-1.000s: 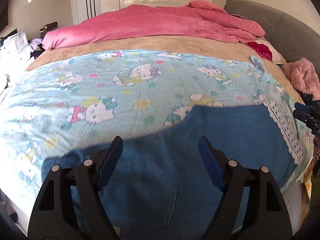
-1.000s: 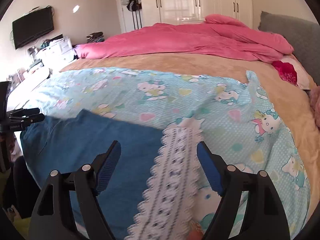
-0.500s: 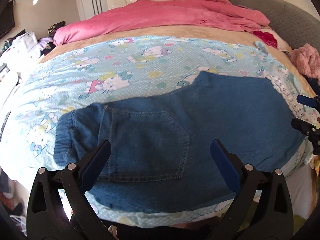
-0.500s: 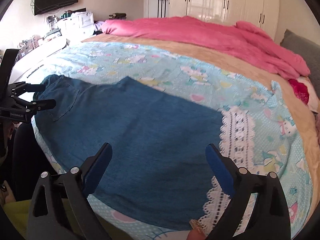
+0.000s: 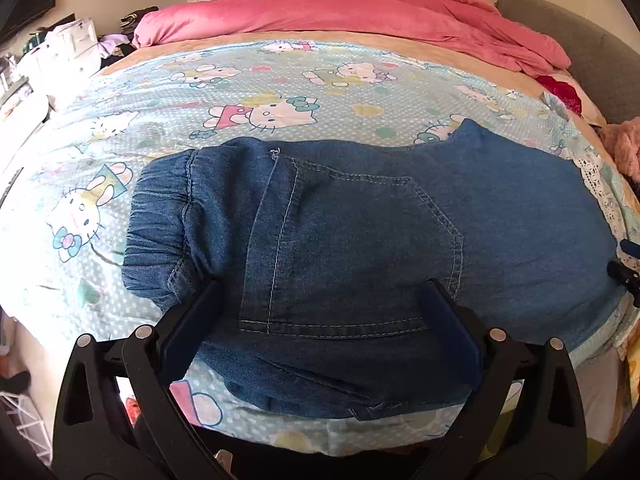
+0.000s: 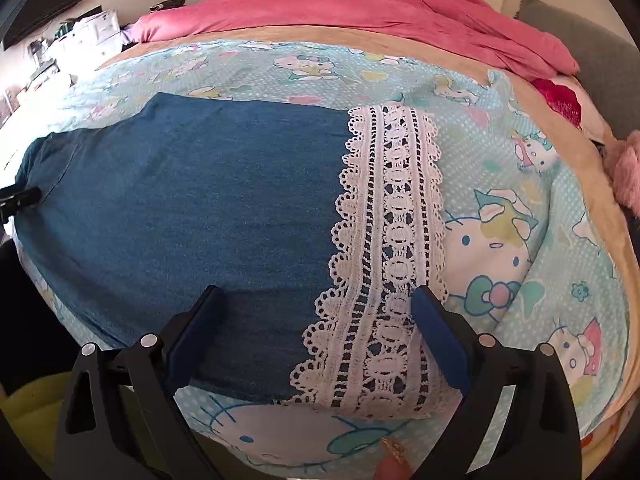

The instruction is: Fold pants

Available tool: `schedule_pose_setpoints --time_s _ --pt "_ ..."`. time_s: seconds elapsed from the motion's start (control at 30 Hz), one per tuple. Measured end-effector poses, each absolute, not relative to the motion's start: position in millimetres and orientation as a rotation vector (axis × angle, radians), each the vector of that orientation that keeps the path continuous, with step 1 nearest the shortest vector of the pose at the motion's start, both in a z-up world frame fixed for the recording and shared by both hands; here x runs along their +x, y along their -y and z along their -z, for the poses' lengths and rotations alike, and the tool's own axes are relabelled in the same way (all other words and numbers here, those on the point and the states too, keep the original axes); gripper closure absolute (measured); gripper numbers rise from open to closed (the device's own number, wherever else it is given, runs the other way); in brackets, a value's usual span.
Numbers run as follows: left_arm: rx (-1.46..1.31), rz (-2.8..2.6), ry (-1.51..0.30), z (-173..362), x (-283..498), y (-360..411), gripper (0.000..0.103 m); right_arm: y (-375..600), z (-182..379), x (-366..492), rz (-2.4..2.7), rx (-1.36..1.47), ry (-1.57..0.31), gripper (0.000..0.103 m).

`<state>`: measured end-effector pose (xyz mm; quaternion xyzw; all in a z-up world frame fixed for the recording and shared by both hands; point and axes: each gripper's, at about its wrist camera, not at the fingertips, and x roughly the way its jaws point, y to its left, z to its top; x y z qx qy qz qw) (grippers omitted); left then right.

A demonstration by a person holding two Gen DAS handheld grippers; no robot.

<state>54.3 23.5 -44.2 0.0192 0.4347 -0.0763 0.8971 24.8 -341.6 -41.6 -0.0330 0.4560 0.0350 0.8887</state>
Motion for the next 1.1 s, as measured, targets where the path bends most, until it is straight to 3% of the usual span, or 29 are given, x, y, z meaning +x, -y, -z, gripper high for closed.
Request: schedule_pose_setpoints --time_s 0.17,0.3,0.6,0.73,1.1 --pt "-0.074 0.21 -0.857 20 43 -23 0.01 334 15 11 -0.097 -0.053 -0.862 0.009" --pt "-0.01 0.281 -0.821 3 30 12 0.01 316 2 -4 -0.183 -0.05 -0.816 0.009" --pt "0.139 0.327 -0.955 47 27 62 0.01 287 14 0 -0.266 -0.06 -0.835 0.009" --pt "0.2 0.317 -0.962 61 27 67 0.01 297 36 7 -0.172 -0.103 -0.935 0.009" --pt "0.189 0.338 -0.92 36 20 74 0.01 323 15 -5 -0.2 0.033 -0.826 0.009"
